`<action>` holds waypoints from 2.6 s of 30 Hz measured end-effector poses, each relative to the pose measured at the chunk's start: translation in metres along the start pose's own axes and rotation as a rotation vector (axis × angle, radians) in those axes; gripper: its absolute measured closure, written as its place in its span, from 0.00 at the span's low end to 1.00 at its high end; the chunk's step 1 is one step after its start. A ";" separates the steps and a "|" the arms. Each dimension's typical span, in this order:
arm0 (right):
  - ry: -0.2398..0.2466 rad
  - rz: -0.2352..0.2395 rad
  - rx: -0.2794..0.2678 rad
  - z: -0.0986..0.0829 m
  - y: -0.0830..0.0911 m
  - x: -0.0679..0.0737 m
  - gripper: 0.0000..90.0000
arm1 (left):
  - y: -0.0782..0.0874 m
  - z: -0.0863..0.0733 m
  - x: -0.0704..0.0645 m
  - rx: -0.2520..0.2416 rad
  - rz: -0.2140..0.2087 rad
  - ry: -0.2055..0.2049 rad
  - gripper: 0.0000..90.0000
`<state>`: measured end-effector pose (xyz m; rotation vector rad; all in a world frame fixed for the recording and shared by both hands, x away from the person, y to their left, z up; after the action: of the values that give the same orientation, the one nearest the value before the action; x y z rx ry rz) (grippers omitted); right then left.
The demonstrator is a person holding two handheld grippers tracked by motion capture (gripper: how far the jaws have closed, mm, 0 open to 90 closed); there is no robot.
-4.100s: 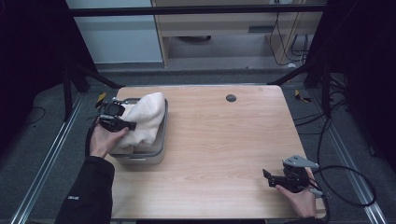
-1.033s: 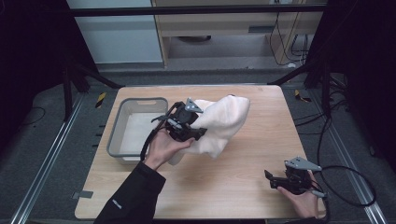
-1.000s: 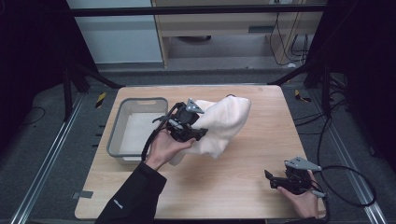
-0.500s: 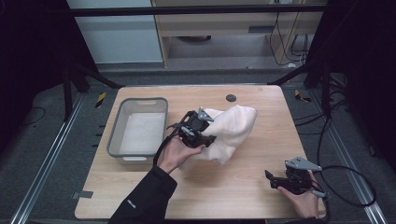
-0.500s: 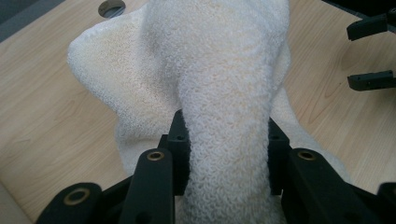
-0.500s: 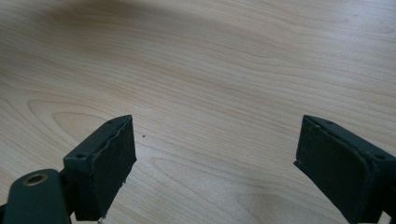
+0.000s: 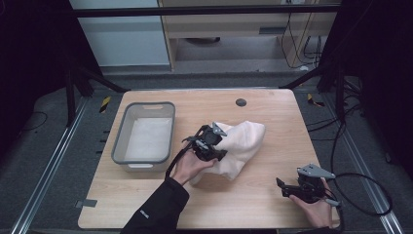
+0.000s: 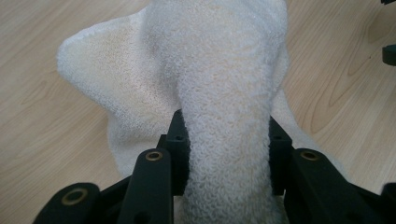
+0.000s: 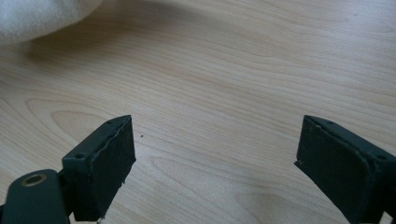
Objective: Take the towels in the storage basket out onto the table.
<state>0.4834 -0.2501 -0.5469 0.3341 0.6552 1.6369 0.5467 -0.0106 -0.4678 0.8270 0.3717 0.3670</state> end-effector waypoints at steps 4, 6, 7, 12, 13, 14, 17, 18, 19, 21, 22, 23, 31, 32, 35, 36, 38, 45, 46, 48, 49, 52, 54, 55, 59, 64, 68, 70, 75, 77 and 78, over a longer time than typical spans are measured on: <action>0.013 -0.004 -0.003 -0.001 -0.001 0.000 0.12 | -0.011 -0.006 -0.001 0.022 -0.008 -0.010 0.69; 0.012 -0.004 -0.002 -0.001 -0.001 0.000 0.12 | -0.016 -0.010 -0.002 0.030 -0.013 -0.008 0.68; 0.012 -0.004 -0.002 -0.001 -0.001 0.000 0.12 | -0.018 -0.011 -0.002 0.038 -0.016 -0.010 0.68; 0.013 -0.004 -0.002 -0.001 -0.001 0.000 0.12 | -0.023 -0.015 -0.003 0.033 -0.026 -0.015 0.65; 0.012 -0.004 -0.001 -0.001 -0.001 0.000 0.12 | -0.024 -0.016 -0.003 0.034 -0.026 -0.015 0.63; 0.012 -0.004 -0.001 -0.001 -0.001 0.000 0.12 | -0.024 -0.016 -0.003 0.030 -0.026 -0.015 0.62; 0.013 -0.004 -0.003 -0.001 -0.001 0.000 0.12 | -0.026 -0.018 -0.004 0.019 -0.046 -0.013 0.54; 0.014 -0.004 -0.002 -0.001 -0.001 0.000 0.12 | -0.026 -0.019 -0.005 0.020 -0.052 -0.016 0.53; 0.014 -0.005 -0.002 -0.001 -0.001 0.000 0.12 | -0.026 -0.020 -0.006 0.019 -0.059 -0.017 0.52; 0.015 -0.004 -0.001 -0.001 -0.001 0.000 0.12 | -0.025 -0.021 -0.007 0.019 -0.062 -0.023 0.47; 0.015 -0.004 -0.001 -0.001 -0.001 0.000 0.12 | -0.025 -0.021 -0.007 0.019 -0.062 -0.023 0.45; 0.009 0.002 0.003 -0.002 -0.001 0.001 0.12 | -0.022 -0.020 -0.008 0.010 -0.067 -0.025 0.41; 0.014 -0.004 0.004 -0.002 -0.002 0.000 0.11 | -0.008 -0.023 -0.014 0.003 -0.076 -0.059 0.29; 0.014 -0.004 0.005 -0.002 -0.002 0.000 0.11 | -0.003 -0.023 -0.015 -0.008 -0.077 -0.061 0.28; 0.014 -0.003 0.004 -0.002 -0.002 0.000 0.11 | 0.008 -0.022 -0.018 -0.037 -0.080 -0.063 0.27; 0.014 -0.004 0.004 -0.002 -0.002 0.000 0.11 | 0.011 -0.022 -0.019 -0.043 -0.080 -0.063 0.26; 0.014 -0.003 0.005 -0.002 -0.002 0.000 0.11 | 0.015 -0.021 -0.020 -0.054 -0.080 -0.063 0.26; 0.009 -0.003 0.007 -0.003 -0.001 0.000 0.11 | 0.039 -0.028 -0.016 -0.084 -0.057 -0.055 0.25; 0.009 -0.003 0.007 -0.003 -0.001 0.000 0.11 | 0.039 -0.028 -0.016 -0.084 -0.057 -0.055 0.25; 0.007 -0.002 0.009 -0.003 -0.001 0.001 0.10 | 0.049 -0.035 -0.012 -0.092 -0.044 -0.043 0.25; 0.007 -0.002 0.009 -0.003 -0.001 0.001 0.10 | 0.049 -0.035 -0.012 -0.092 -0.044 -0.043 0.25; 0.007 -0.003 0.009 -0.003 -0.001 0.001 0.10 | 0.064 -0.046 -0.007 -0.114 -0.026 -0.032 0.25; 0.010 -0.005 0.007 -0.003 -0.002 0.000 0.10 | 0.066 -0.048 -0.006 -0.119 -0.023 -0.027 0.25; 0.011 -0.006 0.006 -0.003 -0.002 0.000 0.10 | 0.073 -0.052 -0.004 -0.131 -0.013 -0.020 0.25; -0.001 -0.003 0.010 -0.003 -0.001 0.000 0.10 | 0.086 -0.061 -0.002 -0.164 0.001 -0.008 0.25; -0.001 -0.003 0.011 -0.003 -0.001 0.000 0.10 | 0.095 -0.070 0.001 -0.183 0.024 0.003 0.27; 0.007 -0.008 0.002 -0.003 -0.001 -0.001 0.10 | 0.104 -0.082 0.006 -0.212 0.055 0.024 0.29; 0.005 -0.007 0.004 -0.003 -0.001 0.000 0.10 | 0.108 -0.090 0.011 -0.230 0.072 0.050 0.31; 0.007 -0.012 0.005 -0.004 -0.001 -0.001 0.10 | 0.112 -0.104 0.016 -0.250 0.087 0.089 0.36; 0.003 -0.009 0.009 -0.004 -0.001 -0.001 0.10 | 0.114 -0.111 0.018 -0.248 0.094 0.098 0.38; 0.008 -0.012 0.007 -0.005 -0.001 -0.001 0.10 | 0.114 -0.114 0.018 -0.250 0.096 0.106 0.39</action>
<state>0.4819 -0.2525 -0.5512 0.3283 0.6672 1.6256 0.4914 0.1418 -0.4544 0.5838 0.3763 0.5369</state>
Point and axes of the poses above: each handheld gripper's, and its own axes: y roughly backward along the jaws, z roughly out of its top, x roughly to its left, the point moved 10 cm from there along -y, roughly forward along the jaws, and after that the axes turned 15 degrees about -z, right-handed, at the moved point
